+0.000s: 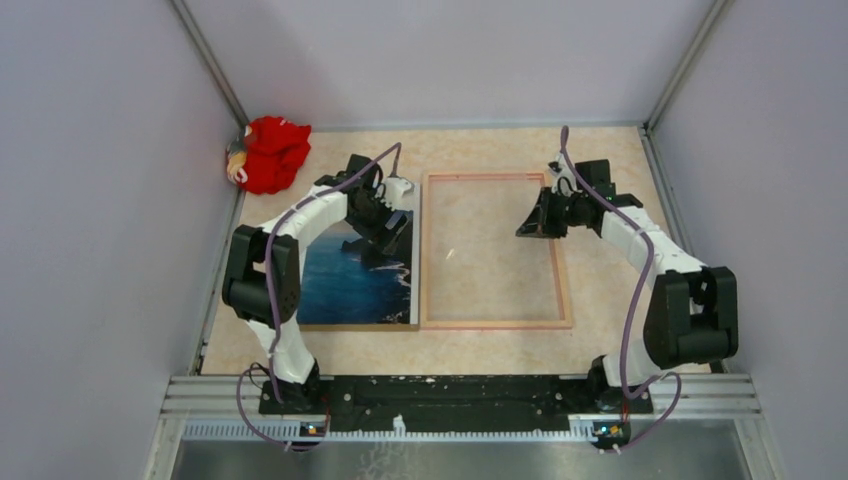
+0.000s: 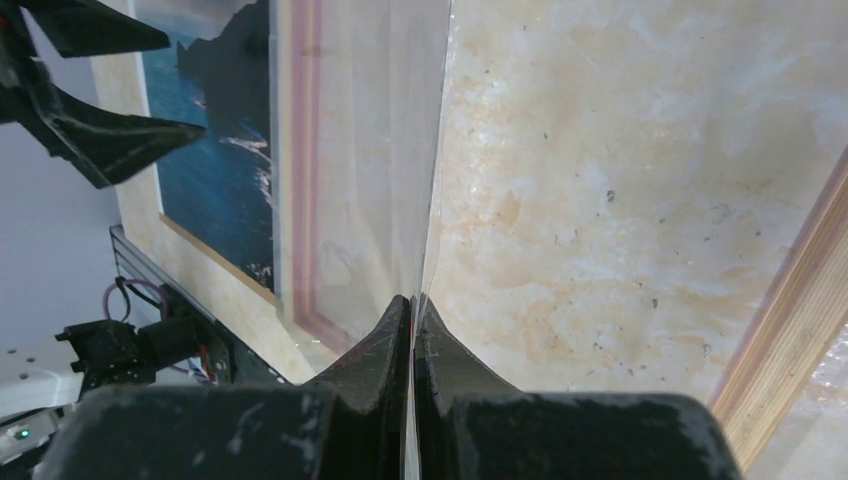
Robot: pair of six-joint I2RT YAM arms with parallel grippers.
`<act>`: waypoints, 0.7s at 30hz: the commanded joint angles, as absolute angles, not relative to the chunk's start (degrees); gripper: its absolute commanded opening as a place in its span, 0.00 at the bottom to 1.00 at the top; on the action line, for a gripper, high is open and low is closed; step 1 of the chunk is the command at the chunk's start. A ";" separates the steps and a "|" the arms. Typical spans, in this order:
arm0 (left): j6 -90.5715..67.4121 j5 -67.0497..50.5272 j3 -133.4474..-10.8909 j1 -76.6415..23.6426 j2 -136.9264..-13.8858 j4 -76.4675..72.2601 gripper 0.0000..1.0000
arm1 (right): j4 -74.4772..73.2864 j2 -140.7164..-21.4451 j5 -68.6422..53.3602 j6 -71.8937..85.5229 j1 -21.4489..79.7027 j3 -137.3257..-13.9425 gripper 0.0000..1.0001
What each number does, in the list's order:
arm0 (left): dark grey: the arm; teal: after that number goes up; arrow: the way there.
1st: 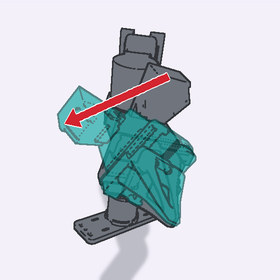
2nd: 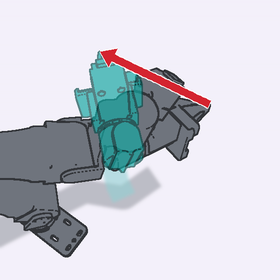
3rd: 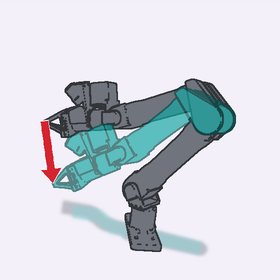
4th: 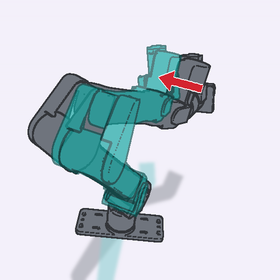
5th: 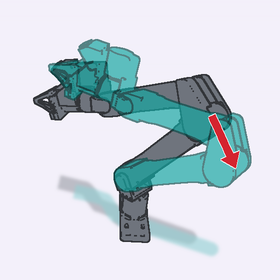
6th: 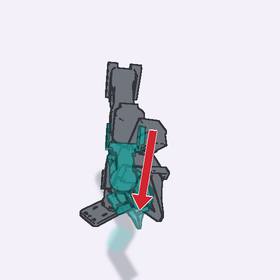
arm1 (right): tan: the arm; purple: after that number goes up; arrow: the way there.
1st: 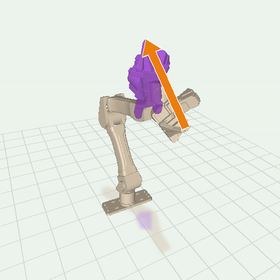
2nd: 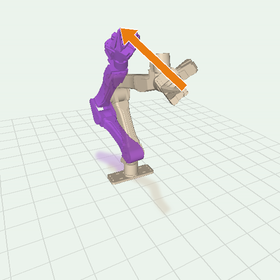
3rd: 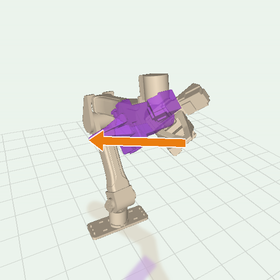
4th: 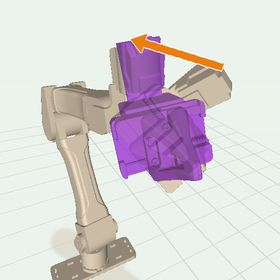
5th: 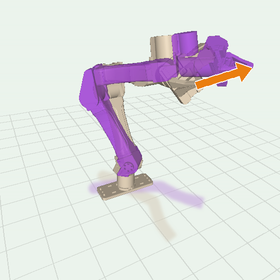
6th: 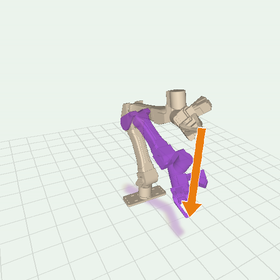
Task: Put the photo into the frame
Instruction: Adjust the photo frame item on the photo frame.
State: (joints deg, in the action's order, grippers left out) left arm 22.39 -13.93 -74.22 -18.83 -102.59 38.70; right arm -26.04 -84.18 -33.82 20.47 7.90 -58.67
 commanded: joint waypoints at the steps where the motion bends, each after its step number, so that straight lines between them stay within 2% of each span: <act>1: 23.50 -14.74 -77.79 -17.50 -101.26 41.01 0.98 | -30.84 -85.99 -31.33 15.17 7.80 -62.98 0.00; 7: 23.29 -13.16 -77.34 -17.42 -100.96 40.31 0.98 | -33.61 -88.51 -27.23 14.17 7.38 -66.90 0.00; 21: 22.70 -13.53 -76.19 -17.40 -100.90 39.88 0.98 | -31.16 -86.56 -22.50 15.56 5.82 -63.20 0.00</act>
